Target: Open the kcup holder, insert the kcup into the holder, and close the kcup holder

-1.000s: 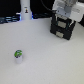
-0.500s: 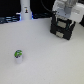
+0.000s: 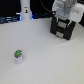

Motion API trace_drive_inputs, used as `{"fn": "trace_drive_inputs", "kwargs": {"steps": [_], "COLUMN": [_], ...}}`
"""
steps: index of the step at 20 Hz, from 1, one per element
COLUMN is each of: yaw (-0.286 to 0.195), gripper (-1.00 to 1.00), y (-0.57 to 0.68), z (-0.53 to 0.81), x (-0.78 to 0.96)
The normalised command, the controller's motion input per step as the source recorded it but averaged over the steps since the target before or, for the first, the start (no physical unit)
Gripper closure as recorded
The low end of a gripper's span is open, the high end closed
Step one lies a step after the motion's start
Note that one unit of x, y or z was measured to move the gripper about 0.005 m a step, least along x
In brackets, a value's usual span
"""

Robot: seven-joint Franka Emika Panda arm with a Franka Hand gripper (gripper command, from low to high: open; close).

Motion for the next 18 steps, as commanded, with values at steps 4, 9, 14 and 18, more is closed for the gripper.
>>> {"fn": "trace_drive_inputs", "kwargs": {"steps": [4,9,14,18], "yaw": [-0.034,-0.033,-0.030,-0.031], "gripper": [1.00,1.00,1.00,1.00], "y": [-0.17,-0.19,-0.23,-0.23], "z": [0.25,0.24,0.14,0.19], "x": [0.82,0.95,1.00,1.00]}}
